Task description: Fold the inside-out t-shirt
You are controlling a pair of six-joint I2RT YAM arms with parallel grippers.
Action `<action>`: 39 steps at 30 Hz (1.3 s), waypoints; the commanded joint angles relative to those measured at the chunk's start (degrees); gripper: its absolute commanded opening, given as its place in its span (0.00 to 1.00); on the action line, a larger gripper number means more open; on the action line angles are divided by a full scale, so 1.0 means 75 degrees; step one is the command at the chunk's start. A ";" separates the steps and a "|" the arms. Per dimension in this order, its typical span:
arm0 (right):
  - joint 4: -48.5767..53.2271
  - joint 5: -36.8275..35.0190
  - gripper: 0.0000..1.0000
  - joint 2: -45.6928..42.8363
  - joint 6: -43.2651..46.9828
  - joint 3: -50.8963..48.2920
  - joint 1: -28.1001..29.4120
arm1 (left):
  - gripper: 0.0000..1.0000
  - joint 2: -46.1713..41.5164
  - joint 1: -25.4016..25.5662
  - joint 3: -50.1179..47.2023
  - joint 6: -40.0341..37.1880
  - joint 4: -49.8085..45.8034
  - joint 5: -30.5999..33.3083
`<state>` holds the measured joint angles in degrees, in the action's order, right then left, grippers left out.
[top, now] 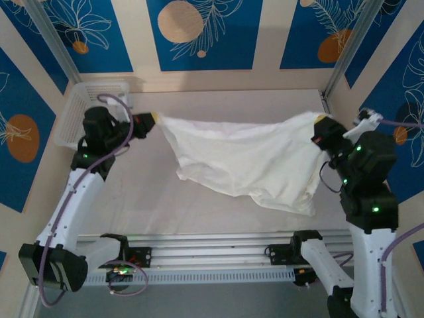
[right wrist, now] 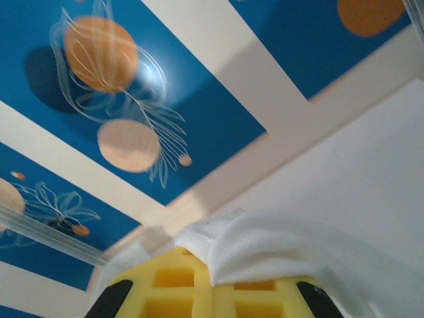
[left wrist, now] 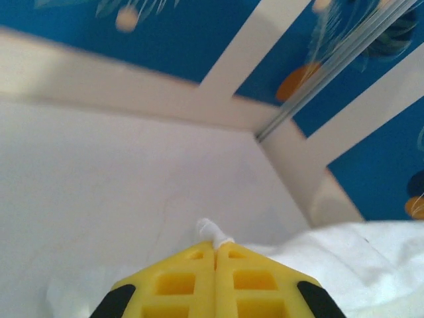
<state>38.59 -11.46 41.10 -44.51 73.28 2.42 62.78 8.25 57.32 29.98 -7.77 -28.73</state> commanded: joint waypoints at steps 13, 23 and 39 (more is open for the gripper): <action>0.0486 0.0190 0.00 -0.0097 -0.0616 -0.3581 -0.0050 | 0.00 0.1412 0.0047 -0.2136 -0.0563 -0.0402 0.0476; -0.0535 -0.0310 0.00 0.1632 0.0307 -0.3057 -0.0111 | 0.21 0.4333 0.0236 -0.0682 -0.0750 0.0515 0.2638; -0.0368 0.0766 0.00 0.1832 0.0221 -0.2486 0.0134 | 0.31 0.2942 0.2121 -0.0507 -0.0166 -0.2986 0.5085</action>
<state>35.57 -7.29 55.31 -42.37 53.30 2.70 83.22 20.88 52.25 27.68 -21.45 0.67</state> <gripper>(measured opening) 0.046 0.314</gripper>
